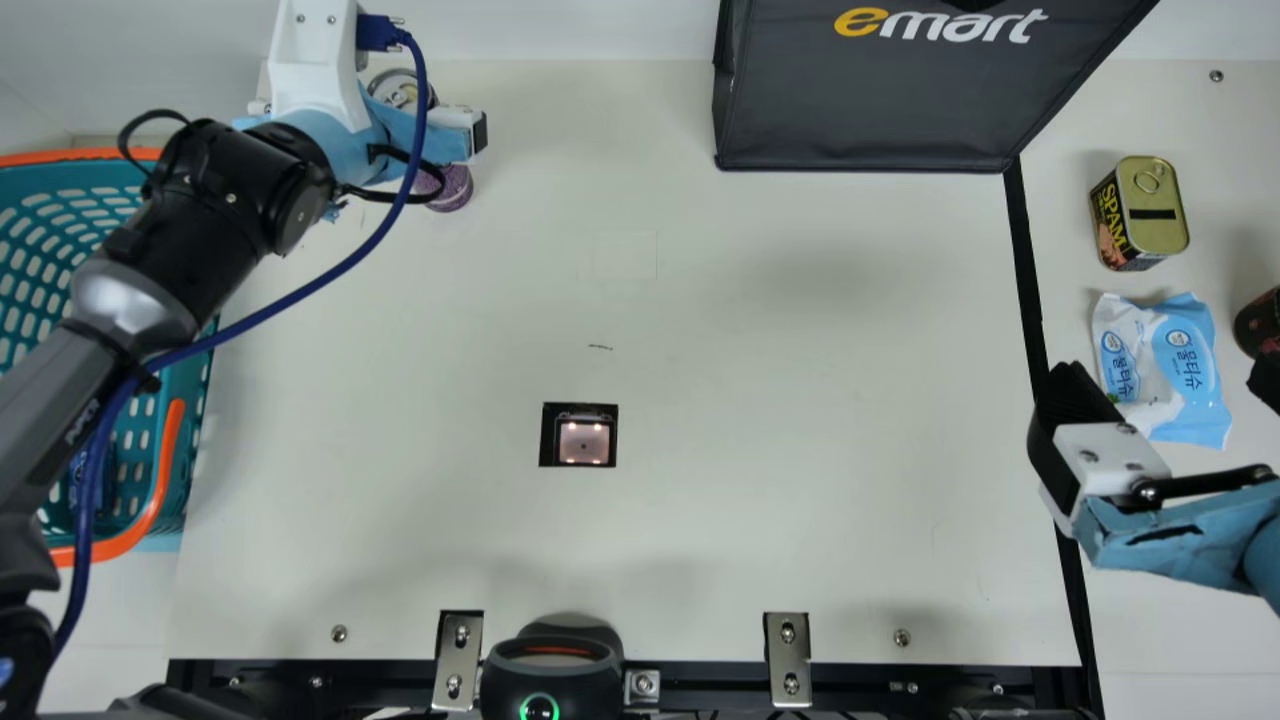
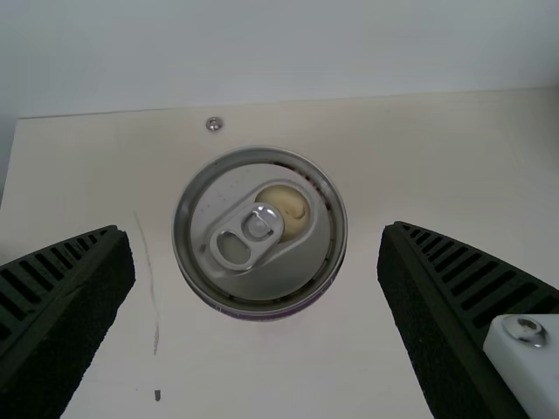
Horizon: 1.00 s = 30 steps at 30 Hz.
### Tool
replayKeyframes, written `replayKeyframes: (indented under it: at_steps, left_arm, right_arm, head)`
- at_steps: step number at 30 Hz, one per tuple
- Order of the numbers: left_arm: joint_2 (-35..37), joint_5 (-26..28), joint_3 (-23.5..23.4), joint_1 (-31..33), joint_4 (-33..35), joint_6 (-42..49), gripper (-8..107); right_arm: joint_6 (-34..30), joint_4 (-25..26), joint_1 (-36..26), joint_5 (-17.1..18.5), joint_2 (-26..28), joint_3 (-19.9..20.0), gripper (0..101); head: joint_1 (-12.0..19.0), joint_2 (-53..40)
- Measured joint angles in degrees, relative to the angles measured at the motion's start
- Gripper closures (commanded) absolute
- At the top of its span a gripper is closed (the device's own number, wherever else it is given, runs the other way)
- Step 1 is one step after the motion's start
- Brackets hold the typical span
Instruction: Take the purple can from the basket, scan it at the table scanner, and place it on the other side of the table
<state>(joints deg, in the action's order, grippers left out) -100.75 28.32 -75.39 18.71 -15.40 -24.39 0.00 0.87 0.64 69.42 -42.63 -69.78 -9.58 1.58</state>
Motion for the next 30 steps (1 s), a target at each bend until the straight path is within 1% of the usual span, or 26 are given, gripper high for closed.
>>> replayKeyframes:
  at_steps: [17,30]
  left_arm:
    - [0.00,0.00,0.00,0.00,0.00,0.00,9]
    - [-0.70,-1.12,-0.68,0.22,2.61,2.46,9]
  right_arm:
    - [0.00,0.00,0.00,0.01,0.00,0.00,6]
    - [0.00,0.00,0.00,0.01,0.00,0.00,6]
  head:
    - [-0.09,0.00]
    - [0.00,0.00]
